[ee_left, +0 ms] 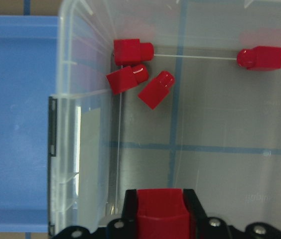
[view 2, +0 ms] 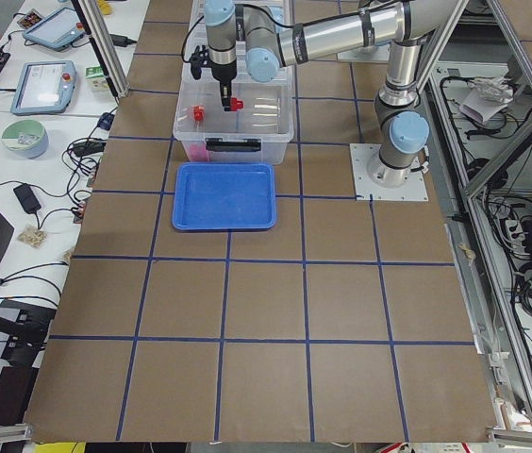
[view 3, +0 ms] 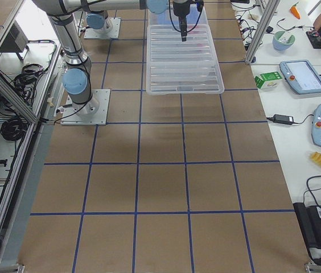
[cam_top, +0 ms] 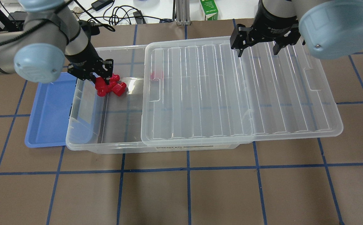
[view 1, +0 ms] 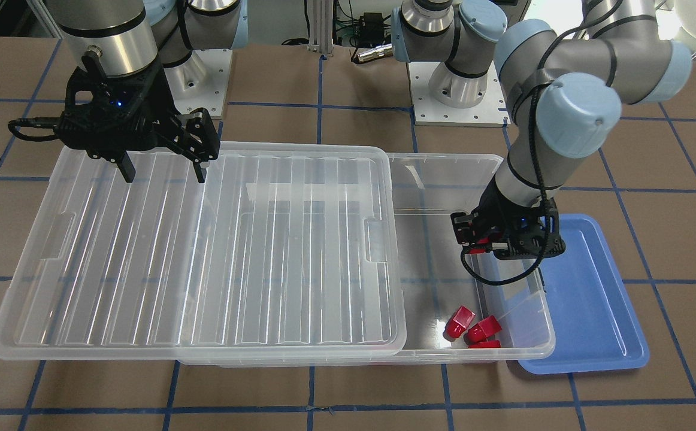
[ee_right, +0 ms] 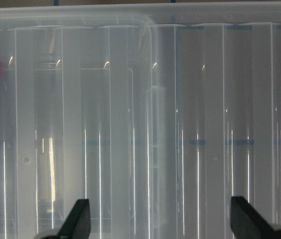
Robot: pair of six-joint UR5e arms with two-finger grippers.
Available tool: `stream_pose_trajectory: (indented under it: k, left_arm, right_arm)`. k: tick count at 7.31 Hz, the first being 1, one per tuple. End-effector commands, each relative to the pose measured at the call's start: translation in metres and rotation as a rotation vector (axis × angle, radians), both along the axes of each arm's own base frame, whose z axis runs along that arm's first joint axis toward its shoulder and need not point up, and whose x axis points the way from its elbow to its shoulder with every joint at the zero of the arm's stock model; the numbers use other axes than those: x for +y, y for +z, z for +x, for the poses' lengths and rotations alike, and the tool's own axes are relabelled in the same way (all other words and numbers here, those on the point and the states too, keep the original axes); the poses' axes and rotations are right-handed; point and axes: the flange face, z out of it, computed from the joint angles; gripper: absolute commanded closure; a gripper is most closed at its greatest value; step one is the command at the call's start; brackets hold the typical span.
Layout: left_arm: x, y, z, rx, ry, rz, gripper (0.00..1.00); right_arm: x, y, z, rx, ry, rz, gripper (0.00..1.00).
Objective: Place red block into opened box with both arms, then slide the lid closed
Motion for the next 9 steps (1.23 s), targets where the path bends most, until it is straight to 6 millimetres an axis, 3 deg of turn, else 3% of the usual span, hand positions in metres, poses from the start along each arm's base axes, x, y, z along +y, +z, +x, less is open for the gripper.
stream_pose_trajectory:
  k: [1,2,3,4,5,7,8,9]
  left_arm:
    - [0.028,-0.076,-0.007,0.005,0.014,-0.005,1.00]
    - [0.032,-0.094,-0.014,0.008,0.041,0.035,1.00]
    - [0.032,-0.093,-0.019,0.008,0.026,0.029,1.00]
    - [0.034,-0.099,-0.016,0.002,0.023,0.044,0.76]
    - [0.029,-0.105,-0.016,-0.001,0.020,0.049,0.23]
    - [0.027,-0.102,-0.012,-0.003,0.018,0.041,0.07]
    - [0.023,-0.087,-0.012,-0.003,0.020,0.003,0.03]
    - [0.009,-0.052,-0.012,-0.009,0.017,-0.062,0.00]
  right_arm:
    - [0.000,-0.002,0.000,0.001,0.000,0.003,0.00]
    - [0.001,-0.001,0.000,0.000,0.000,0.001,0.00]
    - [0.001,-0.001,0.000,-0.001,0.000,0.001,0.00]
    - [0.001,-0.001,0.000,0.000,0.000,0.001,0.00]
    - [0.001,-0.001,0.000,0.000,0.000,0.001,0.00]
    - [0.000,-0.001,-0.001,0.000,-0.001,0.001,0.00]
    - [0.000,-0.001,-0.001,0.000,-0.001,0.001,0.00]
    - [-0.002,0.001,-0.004,0.001,-0.003,-0.002,0.00]
